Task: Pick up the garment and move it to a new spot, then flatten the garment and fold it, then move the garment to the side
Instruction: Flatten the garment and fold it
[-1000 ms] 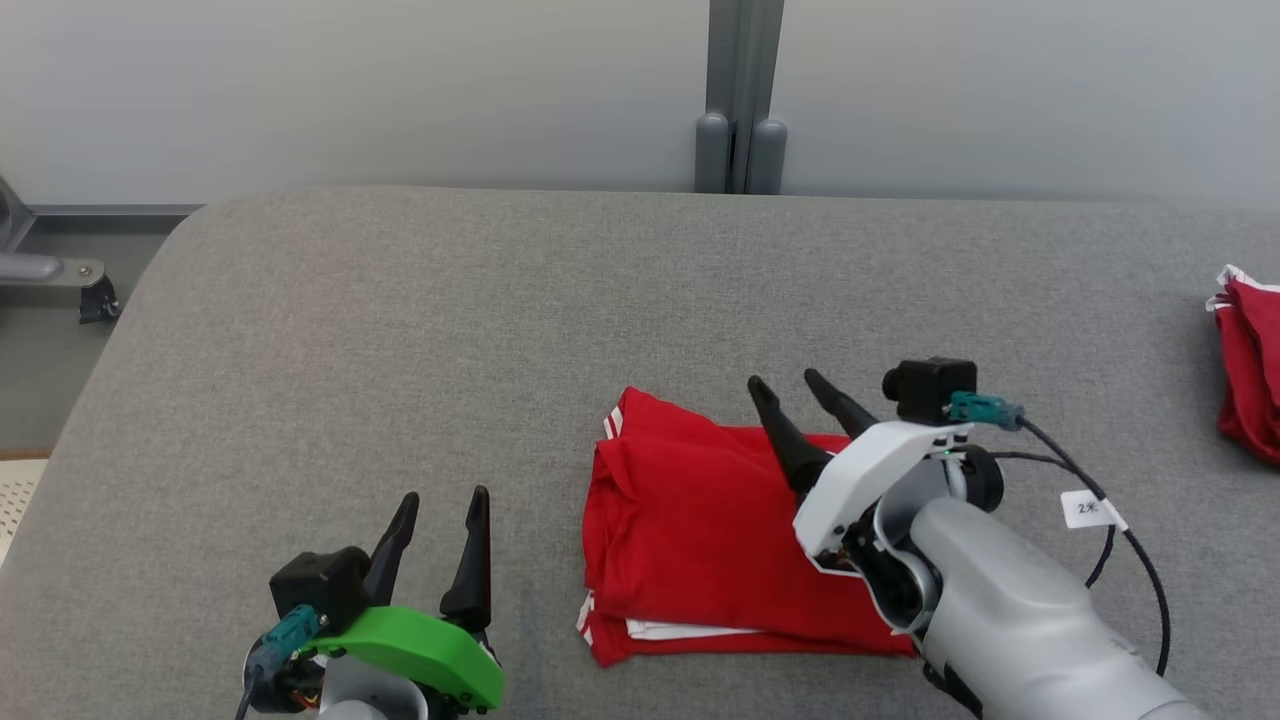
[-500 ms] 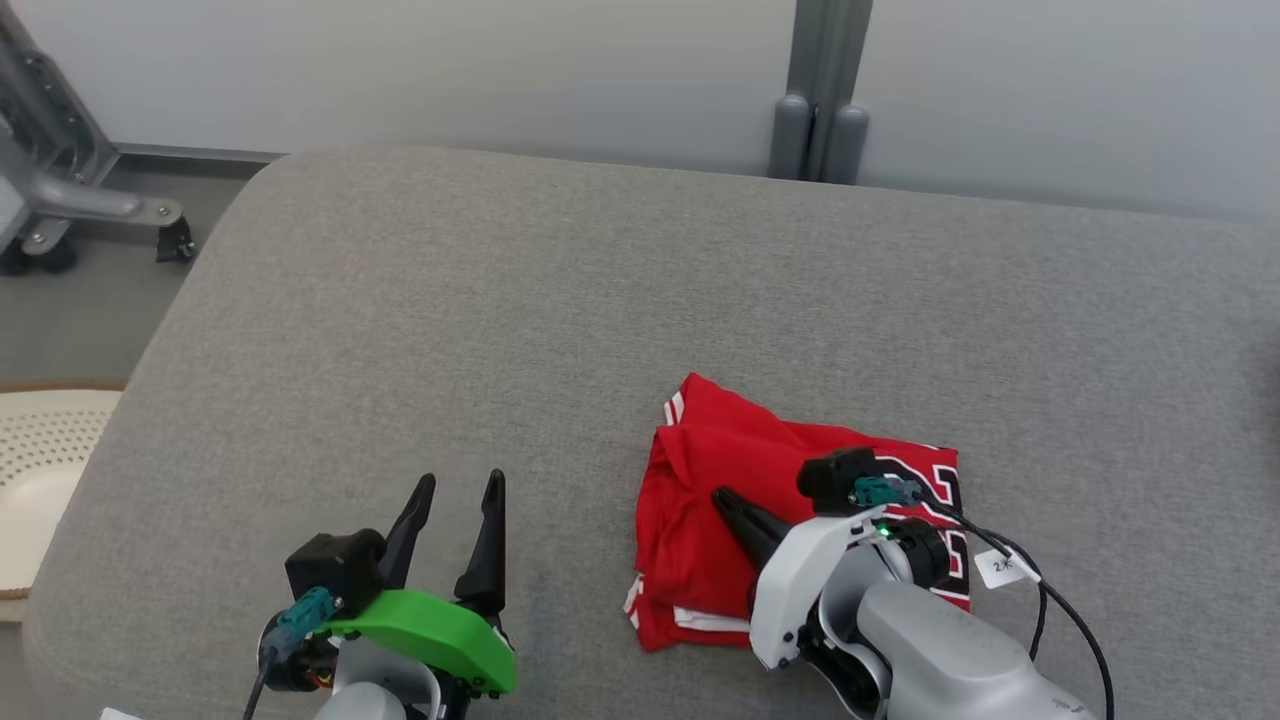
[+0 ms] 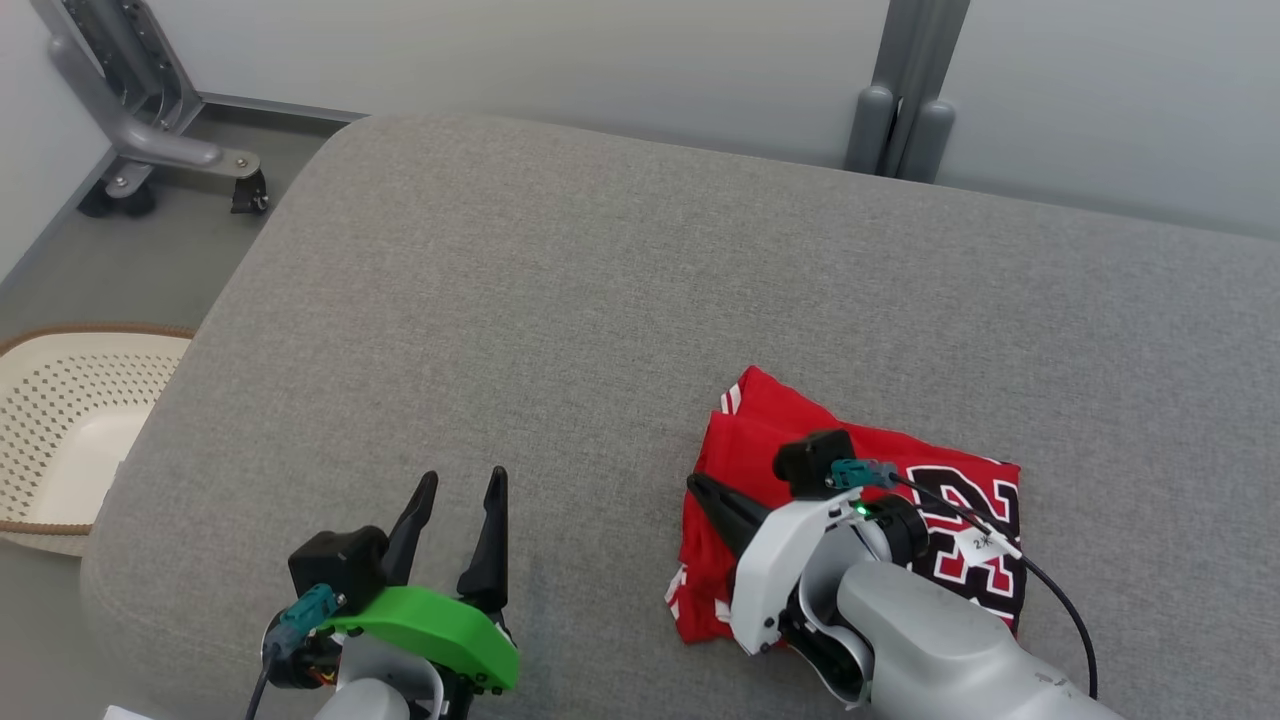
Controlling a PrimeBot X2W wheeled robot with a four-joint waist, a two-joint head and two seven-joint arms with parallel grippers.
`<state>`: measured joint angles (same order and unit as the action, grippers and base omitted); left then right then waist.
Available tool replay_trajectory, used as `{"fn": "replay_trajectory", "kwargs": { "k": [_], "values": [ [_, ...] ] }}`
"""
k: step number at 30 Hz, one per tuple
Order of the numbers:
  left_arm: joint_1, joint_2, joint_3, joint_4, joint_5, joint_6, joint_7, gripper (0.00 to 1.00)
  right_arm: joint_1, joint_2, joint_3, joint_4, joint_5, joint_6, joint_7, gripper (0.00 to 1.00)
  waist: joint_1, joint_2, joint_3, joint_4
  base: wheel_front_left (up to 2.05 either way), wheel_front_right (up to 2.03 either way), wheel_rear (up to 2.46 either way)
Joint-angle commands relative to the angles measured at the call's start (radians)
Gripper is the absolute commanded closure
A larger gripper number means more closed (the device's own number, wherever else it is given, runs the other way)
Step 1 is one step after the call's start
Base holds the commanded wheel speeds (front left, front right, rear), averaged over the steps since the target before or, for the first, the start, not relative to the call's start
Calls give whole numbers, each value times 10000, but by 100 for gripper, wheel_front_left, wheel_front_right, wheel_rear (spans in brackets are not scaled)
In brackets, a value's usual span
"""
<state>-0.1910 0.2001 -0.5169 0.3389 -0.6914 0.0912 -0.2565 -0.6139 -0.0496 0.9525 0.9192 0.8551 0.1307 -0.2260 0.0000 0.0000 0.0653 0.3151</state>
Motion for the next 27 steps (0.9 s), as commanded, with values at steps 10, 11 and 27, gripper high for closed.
{"fn": "replay_trajectory", "kwargs": {
  "k": [10, 11, 27],
  "values": [
    [-37, 19, 265, -105, 210, 26, -89, 0, -515, -334, -2032, -747, -923, -7, -390, 0, 0, 0, -372, -1157, 0, 0, 0],
    [-17, 2, 293, -129, 254, 37, -74, 0, -327, -417, -2460, -938, -1332, -7, -391, 0, 0, 0, -432, -1290, 0, 0, 0],
    [1172, -540, 1950, -560, 1743, -191, -86, 0, 4779, -59, -8367, -5741, -6330, -5, -391, 0, 0, 0, -1102, -2779, 0, 0, 0]
  ]
}}
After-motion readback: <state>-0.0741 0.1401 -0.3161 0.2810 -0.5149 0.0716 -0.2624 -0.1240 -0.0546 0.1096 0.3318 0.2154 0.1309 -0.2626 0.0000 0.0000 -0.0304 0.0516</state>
